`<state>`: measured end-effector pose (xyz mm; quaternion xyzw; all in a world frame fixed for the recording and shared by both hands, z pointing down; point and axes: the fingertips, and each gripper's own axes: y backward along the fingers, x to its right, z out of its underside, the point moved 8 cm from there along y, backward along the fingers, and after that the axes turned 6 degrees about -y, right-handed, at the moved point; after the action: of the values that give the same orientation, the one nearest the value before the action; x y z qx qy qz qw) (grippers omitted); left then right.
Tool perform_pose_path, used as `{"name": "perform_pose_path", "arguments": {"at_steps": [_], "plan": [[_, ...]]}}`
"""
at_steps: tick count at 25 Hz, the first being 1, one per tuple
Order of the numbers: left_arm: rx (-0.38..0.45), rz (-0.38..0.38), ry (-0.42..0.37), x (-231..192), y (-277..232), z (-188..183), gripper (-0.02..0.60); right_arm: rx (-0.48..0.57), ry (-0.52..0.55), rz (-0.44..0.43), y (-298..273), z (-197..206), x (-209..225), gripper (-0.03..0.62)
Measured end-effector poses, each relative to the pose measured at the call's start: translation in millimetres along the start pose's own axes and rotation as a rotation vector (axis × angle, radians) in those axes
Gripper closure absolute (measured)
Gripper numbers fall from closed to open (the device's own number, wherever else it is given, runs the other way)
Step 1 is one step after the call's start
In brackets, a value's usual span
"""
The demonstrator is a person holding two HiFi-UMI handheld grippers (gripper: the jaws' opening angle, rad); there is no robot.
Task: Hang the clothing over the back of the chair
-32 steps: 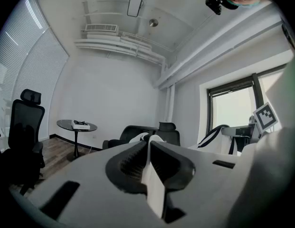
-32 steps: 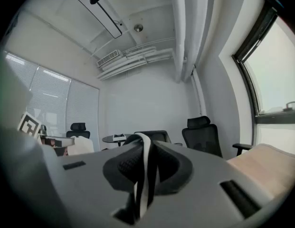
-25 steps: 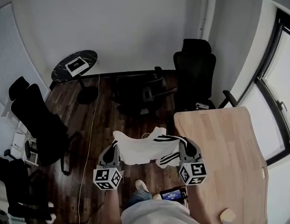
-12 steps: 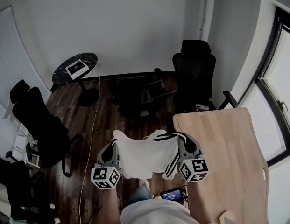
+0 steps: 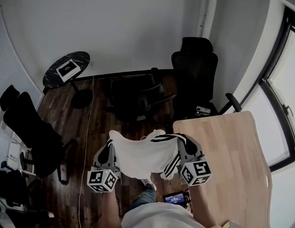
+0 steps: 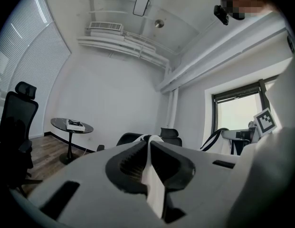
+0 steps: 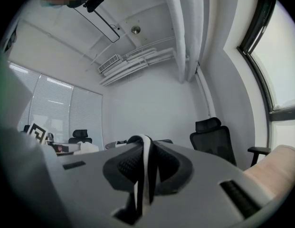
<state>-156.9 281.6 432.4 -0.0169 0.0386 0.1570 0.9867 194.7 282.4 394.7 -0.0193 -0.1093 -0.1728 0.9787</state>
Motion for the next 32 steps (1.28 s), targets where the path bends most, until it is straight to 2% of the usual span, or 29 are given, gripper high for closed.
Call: {"name": "perform_pose_path", "arguments": {"at_steps": [8, 17, 22, 32], "plan": [[-0.010, 0.034, 0.010, -52.8, -99.8, -0.3, 0.543, -0.034, -0.024, 0.014, -113.9, -1.4, 24.9, 0.563], [0.032, 0.099, -0.005, -103.4, -204.3, -6.4, 0.543, -0.007, -0.019, 0.032, -224.9, -4.7, 47.1, 0.563], [0.027, 0.104, 0.025, -117.4, -228.3, -3.8, 0.543, -0.020, -0.009, 0.057, -243.2, -7.4, 51.7, 0.563], [0.007, 0.111, 0.021, -119.0, -259.2, -1.7, 0.543, -0.023, -0.011, 0.057, -265.3, -10.2, 68.7, 0.563]]}}
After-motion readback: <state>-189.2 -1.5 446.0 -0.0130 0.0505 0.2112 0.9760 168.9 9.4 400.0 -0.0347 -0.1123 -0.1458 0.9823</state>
